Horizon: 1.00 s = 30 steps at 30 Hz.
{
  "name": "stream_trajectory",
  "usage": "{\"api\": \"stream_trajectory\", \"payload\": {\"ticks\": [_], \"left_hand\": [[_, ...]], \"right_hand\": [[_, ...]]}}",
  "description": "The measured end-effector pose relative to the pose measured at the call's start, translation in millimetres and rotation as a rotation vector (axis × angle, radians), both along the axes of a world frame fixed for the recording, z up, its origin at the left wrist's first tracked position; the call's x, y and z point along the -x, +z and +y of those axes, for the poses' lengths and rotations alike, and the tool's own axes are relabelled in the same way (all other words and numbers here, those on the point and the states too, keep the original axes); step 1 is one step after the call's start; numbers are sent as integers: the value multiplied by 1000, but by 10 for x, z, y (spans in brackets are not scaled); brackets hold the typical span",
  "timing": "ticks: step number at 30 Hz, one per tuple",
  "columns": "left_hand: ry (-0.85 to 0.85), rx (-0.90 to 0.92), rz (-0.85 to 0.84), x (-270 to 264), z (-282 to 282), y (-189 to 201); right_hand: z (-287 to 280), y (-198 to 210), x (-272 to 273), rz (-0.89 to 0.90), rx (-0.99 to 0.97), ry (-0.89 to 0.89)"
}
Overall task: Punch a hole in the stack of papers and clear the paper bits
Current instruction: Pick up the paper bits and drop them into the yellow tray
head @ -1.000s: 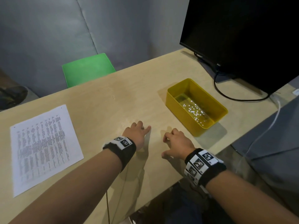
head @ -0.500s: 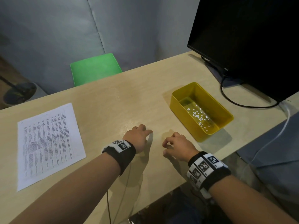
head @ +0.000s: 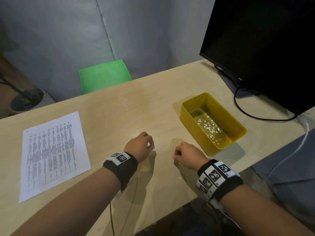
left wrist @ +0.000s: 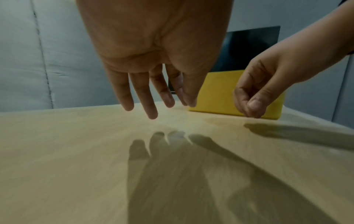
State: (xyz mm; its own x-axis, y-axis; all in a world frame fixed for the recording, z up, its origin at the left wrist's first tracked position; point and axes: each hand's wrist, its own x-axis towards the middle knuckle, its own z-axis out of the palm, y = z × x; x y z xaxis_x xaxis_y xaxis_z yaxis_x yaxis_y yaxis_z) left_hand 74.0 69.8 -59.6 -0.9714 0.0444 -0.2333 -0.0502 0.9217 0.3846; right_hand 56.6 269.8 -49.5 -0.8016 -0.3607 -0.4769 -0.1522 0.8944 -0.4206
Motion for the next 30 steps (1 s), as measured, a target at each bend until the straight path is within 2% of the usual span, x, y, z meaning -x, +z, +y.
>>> {"api": "stream_trajectory", "payload": {"ticks": [7, 13, 20, 30], "left_hand": [[-37, -54, 145, 296, 291, 597], [-78, -115, 226, 643, 720, 1025], [-103, -141, 169, 992, 1164, 1091], [-165, -98, 30, 1331, 1503, 967]], "right_hand": [[96, 596, 306, 110, 167, -92], [487, 1033, 641, 231, 205, -192], [955, 1078, 922, 226, 176, -223], [1169, 950, 1243, 122, 129, -163]]}}
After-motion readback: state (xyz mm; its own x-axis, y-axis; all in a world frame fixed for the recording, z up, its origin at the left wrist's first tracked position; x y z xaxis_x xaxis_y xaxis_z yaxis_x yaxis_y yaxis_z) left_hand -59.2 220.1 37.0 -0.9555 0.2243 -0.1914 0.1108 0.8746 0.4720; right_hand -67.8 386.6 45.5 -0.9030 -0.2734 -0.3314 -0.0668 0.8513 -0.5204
